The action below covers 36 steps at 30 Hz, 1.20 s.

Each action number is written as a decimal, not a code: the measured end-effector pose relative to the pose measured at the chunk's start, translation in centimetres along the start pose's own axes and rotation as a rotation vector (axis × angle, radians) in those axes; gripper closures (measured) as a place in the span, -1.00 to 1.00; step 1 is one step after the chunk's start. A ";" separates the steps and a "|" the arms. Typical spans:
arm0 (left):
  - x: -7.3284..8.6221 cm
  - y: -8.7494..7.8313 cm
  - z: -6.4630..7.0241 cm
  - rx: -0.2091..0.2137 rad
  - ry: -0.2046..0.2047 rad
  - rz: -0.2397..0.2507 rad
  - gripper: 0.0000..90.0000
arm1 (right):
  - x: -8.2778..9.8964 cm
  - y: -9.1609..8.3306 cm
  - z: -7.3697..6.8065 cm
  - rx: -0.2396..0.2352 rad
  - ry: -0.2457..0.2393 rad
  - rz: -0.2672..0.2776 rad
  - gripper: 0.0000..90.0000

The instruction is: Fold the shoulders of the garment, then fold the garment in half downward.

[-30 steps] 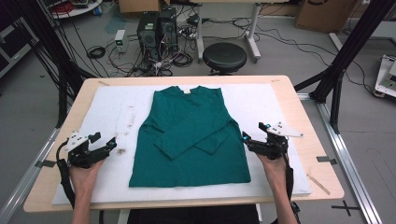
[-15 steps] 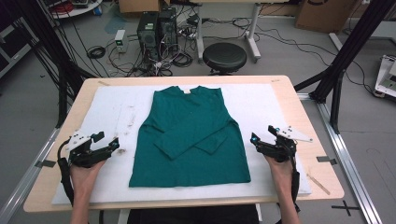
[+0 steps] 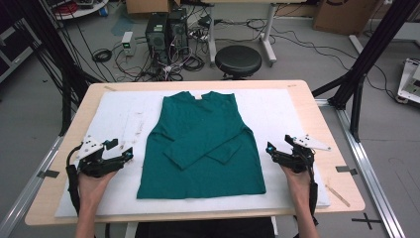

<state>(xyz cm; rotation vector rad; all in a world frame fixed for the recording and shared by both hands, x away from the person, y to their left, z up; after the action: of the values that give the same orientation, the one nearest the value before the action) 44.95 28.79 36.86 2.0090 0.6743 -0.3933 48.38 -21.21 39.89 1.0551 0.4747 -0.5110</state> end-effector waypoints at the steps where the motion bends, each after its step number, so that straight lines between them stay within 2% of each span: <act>1: 0.0 0.1 0.3 0.006 0.003 -0.008 -0.30 | 0.0 0.0 -0.1 -0.003 0.000 0.000 -0.52; 4: 0.0 0.6 1.0 0.022 0.018 -0.035 -0.25 | -0.1 0.0 -0.3 -0.005 -0.008 -0.007 -0.51; 7: 0.3 1.4 1.9 0.035 0.031 -0.093 -0.15 | 0.1 0.2 -0.8 -0.021 -0.028 -0.031 -0.42; 9: 0.5 1.9 2.3 0.041 0.027 -0.124 -0.11 | 0.2 0.4 -1.3 -0.025 -0.046 -0.058 -0.40; 11: 1.0 2.6 2.5 0.032 0.009 -0.177 -0.06 | 0.5 0.8 -1.8 -0.034 -0.061 -0.105 -0.36; 15: 1.7 3.5 3.2 0.056 -0.001 -0.237 0.03 | 0.9 1.3 -2.7 -0.044 -0.100 -0.163 -0.20; 18: 2.0 3.9 3.4 0.041 0.002 -0.269 0.08 | 1.1 1.7 -3.0 -0.041 -0.111 -0.185 -0.20; 22: 2.4 4.6 3.7 0.036 -0.014 -0.299 0.10 | 1.4 2.0 -3.2 -0.048 -0.100 -0.212 -0.20; 27: 2.7 5.4 4.2 0.010 0.009 -0.329 0.10 | 2.0 2.7 -3.4 -0.011 -0.107 -0.260 -0.18; 31: 2.7 5.5 4.4 -0.002 0.003 -0.316 0.16 | 2.5 3.4 -4.0 -0.011 -0.124 -0.302 -0.16; 34: 2.7 5.5 4.6 0.002 0.012 -0.309 0.28 | 2.8 3.8 -4.1 0.016 -0.151 -0.341 -0.03; 36: 2.7 5.4 4.8 0.012 0.020 -0.308 0.37 | 2.9 3.8 -4.5 -0.005 -0.153 -0.351 0.18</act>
<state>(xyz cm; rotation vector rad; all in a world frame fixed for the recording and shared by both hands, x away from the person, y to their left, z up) 50.36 23.25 36.78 1.9249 1.0006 -0.5591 52.42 -16.11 38.91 0.9233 0.5276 -0.8947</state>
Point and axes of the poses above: each handheld gripper's, and its own axes: y roughly forward along the jaws, x roughly out of its underside, z roughly to its right, the point moved 10 cm from there along y, roughly forward along the jaws, and after that the axes turned 14 degrees about -z, right-handed, at the moved point
